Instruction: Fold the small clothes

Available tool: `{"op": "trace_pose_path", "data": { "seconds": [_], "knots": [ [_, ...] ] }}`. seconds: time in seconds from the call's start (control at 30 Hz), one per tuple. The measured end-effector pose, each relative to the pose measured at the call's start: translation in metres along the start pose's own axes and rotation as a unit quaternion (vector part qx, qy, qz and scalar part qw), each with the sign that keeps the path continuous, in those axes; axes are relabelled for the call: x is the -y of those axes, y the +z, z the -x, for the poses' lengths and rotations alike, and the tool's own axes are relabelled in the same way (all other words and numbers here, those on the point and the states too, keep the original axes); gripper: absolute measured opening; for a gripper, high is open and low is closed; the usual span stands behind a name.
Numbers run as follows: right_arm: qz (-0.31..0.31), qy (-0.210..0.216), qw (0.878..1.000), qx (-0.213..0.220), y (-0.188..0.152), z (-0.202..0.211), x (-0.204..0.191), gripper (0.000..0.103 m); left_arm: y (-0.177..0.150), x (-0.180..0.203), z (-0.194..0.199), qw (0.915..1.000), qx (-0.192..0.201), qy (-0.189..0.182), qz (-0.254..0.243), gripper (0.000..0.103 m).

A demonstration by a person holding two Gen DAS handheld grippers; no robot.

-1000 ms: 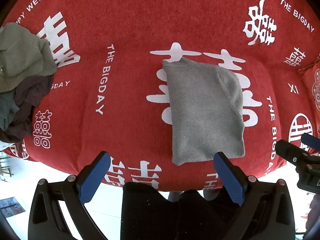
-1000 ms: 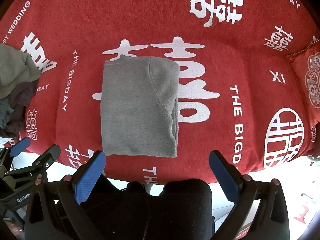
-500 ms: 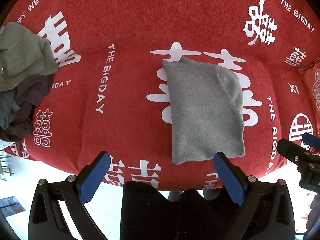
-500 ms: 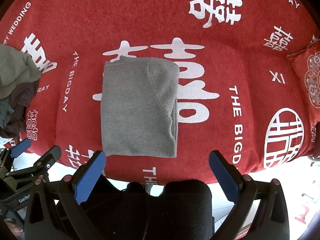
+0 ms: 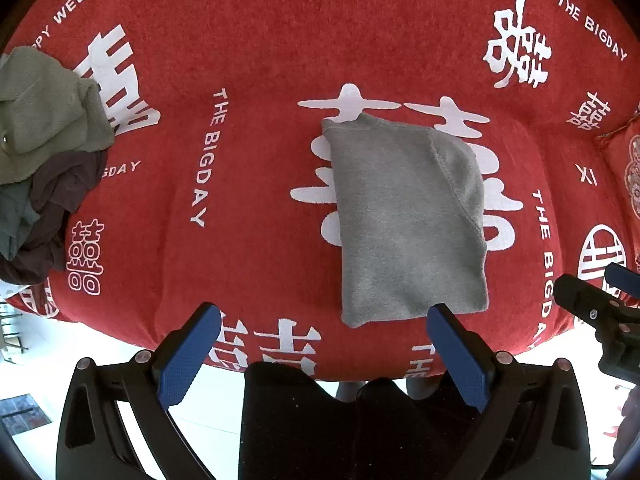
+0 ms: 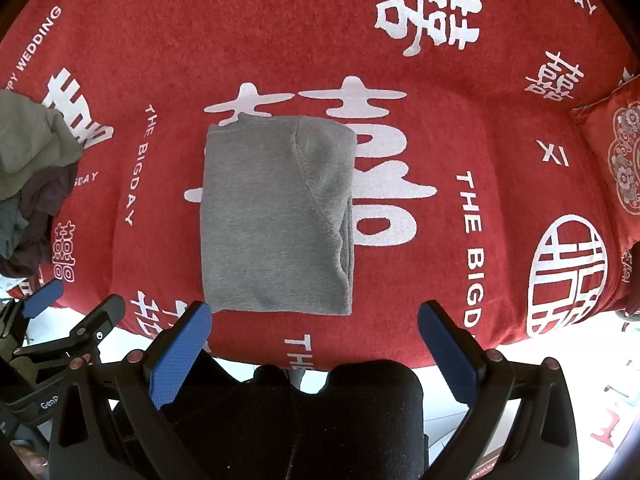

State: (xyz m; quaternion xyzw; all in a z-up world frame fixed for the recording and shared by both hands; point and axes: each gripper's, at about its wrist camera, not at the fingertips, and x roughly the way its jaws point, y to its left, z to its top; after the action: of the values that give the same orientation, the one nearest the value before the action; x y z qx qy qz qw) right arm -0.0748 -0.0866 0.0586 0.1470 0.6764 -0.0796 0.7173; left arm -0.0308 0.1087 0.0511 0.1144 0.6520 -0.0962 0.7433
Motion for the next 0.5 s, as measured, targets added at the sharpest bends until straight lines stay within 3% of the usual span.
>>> {"op": "trace_pose_path", "data": {
  "seconds": [0.5],
  "knots": [
    [-0.002,0.0,1.0,0.001,-0.0026,-0.0007,-0.001,0.103,-0.0007,0.0018,0.0004,1.0,0.001,0.003,-0.001,0.103]
  ]
}}
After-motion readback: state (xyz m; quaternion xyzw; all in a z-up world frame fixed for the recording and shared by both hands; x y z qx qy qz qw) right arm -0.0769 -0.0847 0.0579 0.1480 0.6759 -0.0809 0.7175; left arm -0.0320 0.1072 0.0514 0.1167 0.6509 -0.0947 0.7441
